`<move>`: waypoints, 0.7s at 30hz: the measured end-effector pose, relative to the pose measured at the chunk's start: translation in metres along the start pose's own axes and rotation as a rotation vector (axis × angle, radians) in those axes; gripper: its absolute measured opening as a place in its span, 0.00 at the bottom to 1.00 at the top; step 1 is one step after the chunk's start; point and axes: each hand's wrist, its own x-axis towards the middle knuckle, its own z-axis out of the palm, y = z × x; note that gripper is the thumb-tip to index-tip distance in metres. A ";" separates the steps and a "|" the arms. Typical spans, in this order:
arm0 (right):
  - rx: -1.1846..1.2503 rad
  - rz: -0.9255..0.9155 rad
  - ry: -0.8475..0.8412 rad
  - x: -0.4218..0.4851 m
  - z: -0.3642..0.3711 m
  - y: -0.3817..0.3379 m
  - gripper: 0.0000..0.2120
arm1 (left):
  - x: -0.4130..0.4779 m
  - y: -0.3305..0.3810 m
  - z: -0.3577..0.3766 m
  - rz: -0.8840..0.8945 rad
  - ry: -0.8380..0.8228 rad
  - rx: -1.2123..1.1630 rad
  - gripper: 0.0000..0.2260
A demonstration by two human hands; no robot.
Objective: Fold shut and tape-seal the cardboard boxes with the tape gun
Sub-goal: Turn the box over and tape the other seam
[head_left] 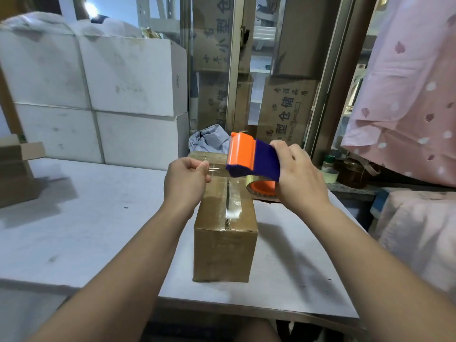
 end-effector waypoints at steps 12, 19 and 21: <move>0.258 0.215 0.003 -0.056 -0.021 -0.006 0.31 | -0.069 -0.005 -0.024 -0.137 -0.120 -0.265 0.08; 0.296 0.279 0.007 -0.059 -0.014 -0.004 0.27 | -0.061 -0.019 -0.019 -0.111 -0.110 -0.192 0.07; 0.304 0.301 0.021 -0.053 -0.009 -0.002 0.27 | -0.053 -0.021 -0.014 -0.108 -0.108 -0.180 0.07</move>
